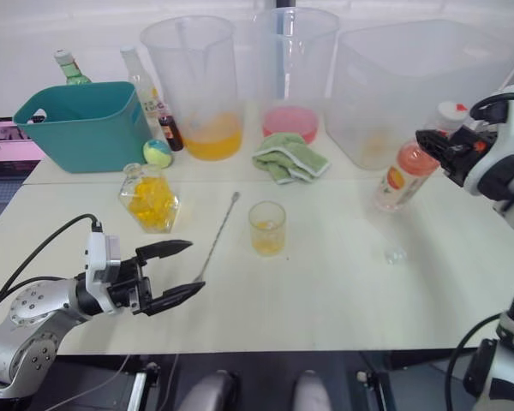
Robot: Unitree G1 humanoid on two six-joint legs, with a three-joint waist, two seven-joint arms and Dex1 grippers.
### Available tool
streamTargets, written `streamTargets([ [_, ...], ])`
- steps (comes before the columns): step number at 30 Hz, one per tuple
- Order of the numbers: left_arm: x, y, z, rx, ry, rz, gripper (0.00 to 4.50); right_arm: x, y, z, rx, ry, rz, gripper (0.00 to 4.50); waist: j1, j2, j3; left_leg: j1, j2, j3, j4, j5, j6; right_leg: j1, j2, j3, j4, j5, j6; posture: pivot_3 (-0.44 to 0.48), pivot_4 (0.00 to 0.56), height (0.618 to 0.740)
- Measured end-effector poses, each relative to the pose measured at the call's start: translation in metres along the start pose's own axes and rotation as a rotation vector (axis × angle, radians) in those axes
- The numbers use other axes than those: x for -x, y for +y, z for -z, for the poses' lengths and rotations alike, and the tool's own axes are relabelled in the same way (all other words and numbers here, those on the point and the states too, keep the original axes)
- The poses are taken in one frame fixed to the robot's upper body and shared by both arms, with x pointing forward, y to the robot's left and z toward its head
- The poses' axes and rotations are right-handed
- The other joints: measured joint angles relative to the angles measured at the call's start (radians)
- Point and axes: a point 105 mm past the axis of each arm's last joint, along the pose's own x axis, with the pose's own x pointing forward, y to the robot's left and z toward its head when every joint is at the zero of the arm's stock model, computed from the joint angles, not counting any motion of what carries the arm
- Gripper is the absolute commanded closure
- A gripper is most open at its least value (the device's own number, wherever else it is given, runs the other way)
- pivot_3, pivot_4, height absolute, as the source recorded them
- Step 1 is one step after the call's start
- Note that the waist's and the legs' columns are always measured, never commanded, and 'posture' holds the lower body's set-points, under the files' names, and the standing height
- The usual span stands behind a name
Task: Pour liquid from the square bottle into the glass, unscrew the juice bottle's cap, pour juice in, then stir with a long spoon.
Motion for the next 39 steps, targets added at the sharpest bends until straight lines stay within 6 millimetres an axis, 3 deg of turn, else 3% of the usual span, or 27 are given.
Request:
streamTargets([
  [3, -0.004, 0.003, 0.0, -0.005, 0.005, 0.028, 0.0, 0.013, 0.026, 0.004, -0.004, 0.026, -0.088, 2.97, 0.003, 0.0, 0.0, 0.001, 0.0, 0.0, 0.0, 0.0, 0.0, 0.002, 0.0, 0.0, 0.0, 0.0, 0.0, 0.0, 0.15, 0.738],
  [7, -0.01, 0.008, 0.0, -0.019, 0.017, 0.072, 0.0, 0.029, 0.084, 0.008, 0.016, 0.048, -0.317, 2.97, 0.003, 0.0, 0.0, 0.002, 0.0, 0.0, 0.001, 0.0, 0.0, 0.003, 0.0, -0.001, 0.0, 0.0, 0.0, 0.0, 0.15, 0.738],
  [11, -0.013, 0.007, 0.003, -0.007, 0.023, 0.119, 0.0, 0.038, 0.119, 0.016, -0.001, 0.065, -0.448, 2.97, 0.002, -0.001, 0.0, 0.002, 0.0, -0.001, 0.001, 0.0, 0.0, 0.003, 0.0, -0.001, 0.0, 0.0, 0.0, 0.0, 0.15, 0.738],
  [22, -0.018, 0.01, 0.002, -0.038, 0.041, 0.158, 0.0, 0.023, 0.202, 0.033, 0.01, 0.018, -0.646, 2.97, -0.003, -0.001, 0.0, 0.002, 0.001, -0.002, 0.001, 0.0, 0.0, 0.003, 0.002, -0.001, 0.0, 0.0, 0.0, 0.0, 0.15, 0.738],
  [30, -0.01, 0.009, 0.003, -0.042, 0.052, 0.139, 0.0, 0.012, 0.213, 0.069, 0.059, 0.071, -0.668, 2.97, -0.001, -0.003, 0.0, 0.003, 0.001, -0.003, 0.001, 0.0, 0.0, 0.003, 0.002, -0.002, 0.0, 0.0, 0.0, 0.0, 0.15, 0.738],
  [39, 0.018, 0.005, -0.002, -0.079, 0.086, 0.106, 0.0, 0.005, 0.209, 0.075, 0.05, 0.01, -0.724, 2.97, -0.002, -0.004, 0.0, 0.008, 0.004, -0.002, 0.0, 0.0, 0.0, 0.008, 0.004, -0.002, -0.001, 0.001, -0.001, 0.0, 0.15, 0.738],
])
